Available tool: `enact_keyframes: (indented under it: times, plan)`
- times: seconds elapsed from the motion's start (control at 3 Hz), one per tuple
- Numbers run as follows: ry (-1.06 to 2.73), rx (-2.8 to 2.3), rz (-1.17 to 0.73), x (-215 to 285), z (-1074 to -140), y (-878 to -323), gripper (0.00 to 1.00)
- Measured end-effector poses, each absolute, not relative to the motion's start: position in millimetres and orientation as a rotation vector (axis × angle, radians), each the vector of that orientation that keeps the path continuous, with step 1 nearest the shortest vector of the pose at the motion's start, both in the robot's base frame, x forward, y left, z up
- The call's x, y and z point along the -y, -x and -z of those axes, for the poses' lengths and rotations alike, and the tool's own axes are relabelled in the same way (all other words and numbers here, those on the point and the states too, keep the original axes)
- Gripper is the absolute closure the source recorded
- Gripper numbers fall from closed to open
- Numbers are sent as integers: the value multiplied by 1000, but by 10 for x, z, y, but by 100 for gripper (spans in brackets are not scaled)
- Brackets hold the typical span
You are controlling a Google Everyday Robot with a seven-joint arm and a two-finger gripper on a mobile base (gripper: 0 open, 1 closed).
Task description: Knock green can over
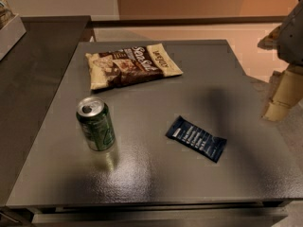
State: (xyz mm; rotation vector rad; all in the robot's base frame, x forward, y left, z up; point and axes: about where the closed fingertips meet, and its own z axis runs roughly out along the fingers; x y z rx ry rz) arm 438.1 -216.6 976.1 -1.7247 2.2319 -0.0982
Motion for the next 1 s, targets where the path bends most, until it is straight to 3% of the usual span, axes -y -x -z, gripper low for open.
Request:
enact_keyframes:
  times: [0.33,1.0]
  plan:
    - [1717,-2216,96,2086,-9754,-4403,0]
    - [1732,-2048,-39,1420,-9692,-4637,0]
